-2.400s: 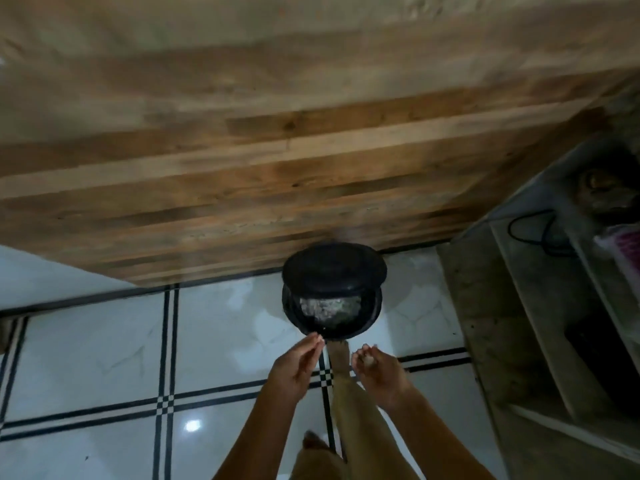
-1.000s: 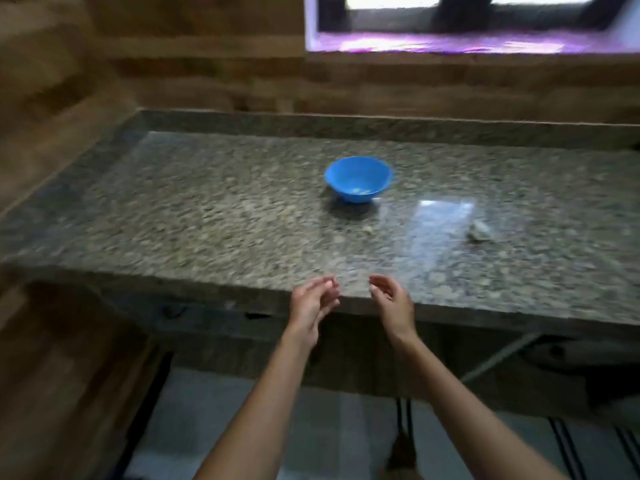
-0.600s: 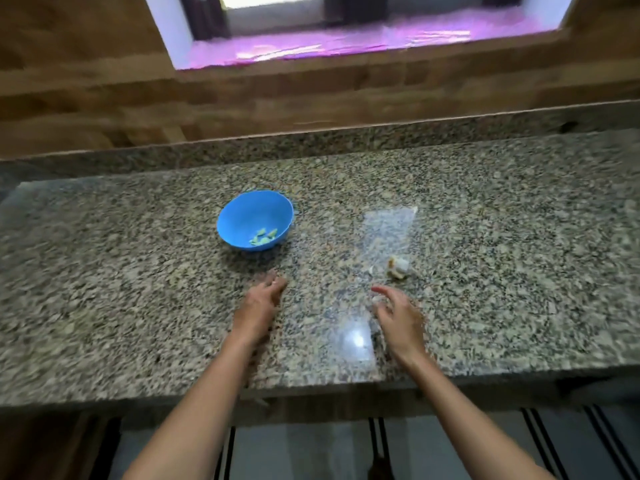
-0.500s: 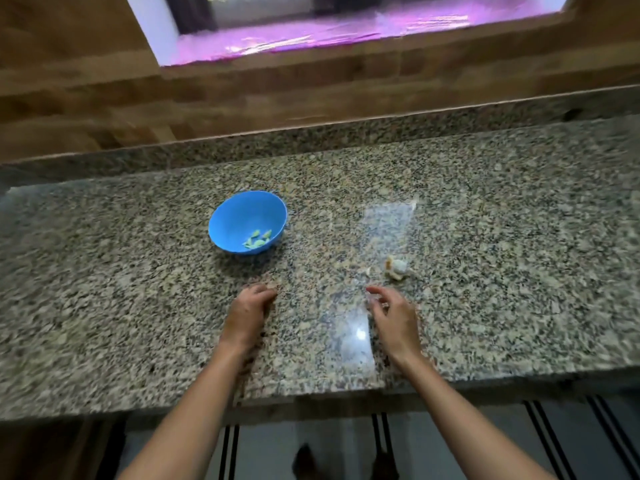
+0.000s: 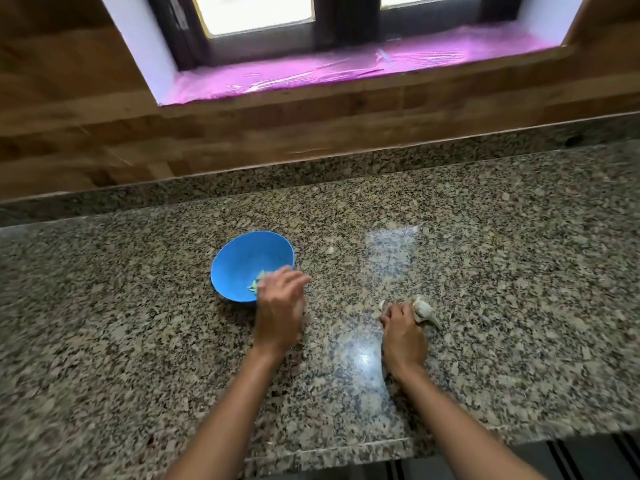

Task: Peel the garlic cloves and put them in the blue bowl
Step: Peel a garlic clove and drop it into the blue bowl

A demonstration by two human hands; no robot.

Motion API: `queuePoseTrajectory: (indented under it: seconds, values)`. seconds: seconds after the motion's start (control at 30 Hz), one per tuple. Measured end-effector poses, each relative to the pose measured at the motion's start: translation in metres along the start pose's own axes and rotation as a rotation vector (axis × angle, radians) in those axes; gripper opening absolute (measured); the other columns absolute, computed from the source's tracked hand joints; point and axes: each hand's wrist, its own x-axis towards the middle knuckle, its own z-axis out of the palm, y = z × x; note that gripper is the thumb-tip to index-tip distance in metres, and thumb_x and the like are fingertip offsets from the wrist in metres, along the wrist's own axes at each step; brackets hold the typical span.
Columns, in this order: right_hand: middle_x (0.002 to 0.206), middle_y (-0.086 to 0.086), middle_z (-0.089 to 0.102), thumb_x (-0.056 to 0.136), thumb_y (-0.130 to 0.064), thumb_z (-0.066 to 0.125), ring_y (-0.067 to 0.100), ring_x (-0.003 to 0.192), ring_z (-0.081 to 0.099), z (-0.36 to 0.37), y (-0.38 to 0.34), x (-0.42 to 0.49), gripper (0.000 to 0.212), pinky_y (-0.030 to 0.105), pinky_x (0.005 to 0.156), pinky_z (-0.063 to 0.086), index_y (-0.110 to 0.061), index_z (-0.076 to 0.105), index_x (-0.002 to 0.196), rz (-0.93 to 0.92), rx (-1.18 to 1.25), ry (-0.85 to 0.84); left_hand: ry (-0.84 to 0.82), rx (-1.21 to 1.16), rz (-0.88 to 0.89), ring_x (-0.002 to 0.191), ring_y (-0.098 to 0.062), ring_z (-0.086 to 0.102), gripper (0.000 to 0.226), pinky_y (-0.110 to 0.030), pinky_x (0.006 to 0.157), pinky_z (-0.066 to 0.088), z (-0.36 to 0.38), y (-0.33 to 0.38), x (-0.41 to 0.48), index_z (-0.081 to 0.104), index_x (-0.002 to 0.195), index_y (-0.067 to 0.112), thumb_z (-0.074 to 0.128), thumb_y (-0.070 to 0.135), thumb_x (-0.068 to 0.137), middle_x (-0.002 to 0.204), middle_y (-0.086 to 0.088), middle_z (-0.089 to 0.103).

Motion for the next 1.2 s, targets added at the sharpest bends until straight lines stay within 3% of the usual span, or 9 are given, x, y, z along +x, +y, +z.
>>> queuePoseTrajectory:
  seconds: [0.13, 0.3, 0.47, 0.6, 0.67, 0.8, 0.97, 1.07, 1.2]
  values:
    - [0.112, 0.004, 0.055, 0.094, -0.026, 0.05, 0.008, 0.055, 0.044, -0.001, -0.007, -0.011, 0.023, 0.012, 0.04, 0.023, -0.011, 0.053, 0.111, 0.008, 0.015, 0.062, -0.249, -0.309, -0.139, 0.096, 0.0, 0.061, 0.028, -0.008, 0.085, 0.048, 0.026, 0.03, -0.032, 0.065, 0.115, 0.015, 0.057, 0.005, 0.09, 0.113, -0.002, 0.068]
    - [0.119, 0.004, 0.051, 0.098, -0.036, 0.038, 0.007, 0.052, 0.043, -0.004, -0.011, -0.002, 0.051, 0.014, 0.038, 0.023, -0.015, 0.026, 0.143, -0.046, -0.08, 0.052, -0.414, -0.366, -0.274, 0.095, -0.004, 0.063, 0.031, -0.022, 0.086, 0.054, 0.049, 0.044, -0.035, 0.061, 0.122, 0.021, 0.056, 0.013, 0.093, 0.116, 0.005, 0.067]
    - [0.112, 0.005, 0.05, 0.098, -0.014, 0.042, 0.01, 0.056, 0.046, 0.0, -0.017, 0.011, 0.031, 0.017, 0.042, 0.031, -0.016, 0.034, 0.129, 0.003, -0.175, 0.006, -0.441, -0.368, -0.338, 0.1, -0.004, 0.062, 0.03, -0.022, 0.09, 0.051, 0.052, 0.037, -0.037, 0.062, 0.122, 0.021, 0.055, 0.015, 0.093, 0.117, 0.006, 0.066]
    - [0.104, 0.004, 0.055, 0.096, -0.009, 0.045, 0.01, 0.059, 0.049, 0.004, -0.012, 0.006, 0.02, 0.015, 0.045, 0.031, -0.01, 0.047, 0.116, -0.022, -0.107, 0.037, -0.39, -0.422, -0.426, 0.094, 0.002, 0.058, 0.028, 0.002, 0.077, 0.04, 0.044, 0.031, -0.038, 0.064, 0.119, 0.016, 0.056, 0.01, 0.093, 0.111, 0.011, 0.063]
    - [0.096, 0.002, 0.059, 0.094, -0.012, 0.049, 0.01, 0.063, 0.051, 0.0, -0.013, -0.001, 0.017, 0.013, 0.049, 0.032, -0.01, 0.054, 0.111, -0.024, 0.011, 0.061, -0.372, -0.495, -0.49, 0.089, 0.004, 0.058, 0.028, -0.002, 0.077, 0.045, 0.042, 0.028, -0.04, 0.064, 0.117, 0.015, 0.057, 0.007, 0.091, 0.11, 0.008, 0.065]
    - [0.077, -0.007, 0.062, 0.087, -0.016, 0.062, 0.007, 0.062, 0.056, -0.004, -0.016, -0.023, 0.004, 0.013, 0.047, 0.036, -0.017, 0.064, 0.089, 0.073, 0.331, 0.002, -0.495, -0.614, -0.563, 0.089, -0.013, 0.067, 0.025, -0.032, 0.084, 0.056, 0.043, 0.027, -0.048, 0.068, 0.112, 0.014, 0.061, 0.006, 0.089, 0.102, -0.002, 0.07]
    - [0.06, 0.003, 0.059, 0.088, -0.004, 0.057, 0.01, 0.043, 0.046, -0.01, -0.019, -0.042, 0.009, 0.017, 0.037, 0.037, -0.008, 0.063, 0.085, 0.362, 1.153, -0.309, -0.624, -0.867, -0.615, 0.085, -0.017, 0.07, 0.022, -0.031, 0.079, 0.058, 0.04, 0.039, -0.056, 0.071, 0.105, 0.014, 0.065, 0.006, 0.086, 0.093, -0.002, 0.074]
    - [0.059, 0.006, 0.057, 0.09, -0.001, 0.05, 0.015, 0.043, 0.046, -0.019, -0.015, -0.044, 0.012, 0.019, 0.036, 0.038, -0.003, 0.061, 0.089, 0.306, 1.172, -0.415, -0.599, -1.013, -0.681, 0.081, -0.022, 0.071, 0.016, -0.028, 0.072, 0.058, 0.035, 0.041, -0.058, 0.074, 0.096, 0.01, 0.069, 0.006, 0.081, 0.089, -0.008, 0.074]
    - [0.068, 0.012, 0.06, 0.093, -0.001, 0.043, 0.021, 0.052, 0.054, -0.023, -0.013, -0.048, 0.018, 0.028, 0.045, 0.045, -0.011, 0.057, 0.096, 0.16, 1.009, -0.439, -0.628, -0.878, -0.693, 0.067, -0.016, 0.069, 0.008, -0.023, 0.062, 0.056, 0.028, 0.038, -0.054, 0.073, 0.088, 0.007, 0.071, 0.006, 0.08, 0.08, -0.012, 0.073]
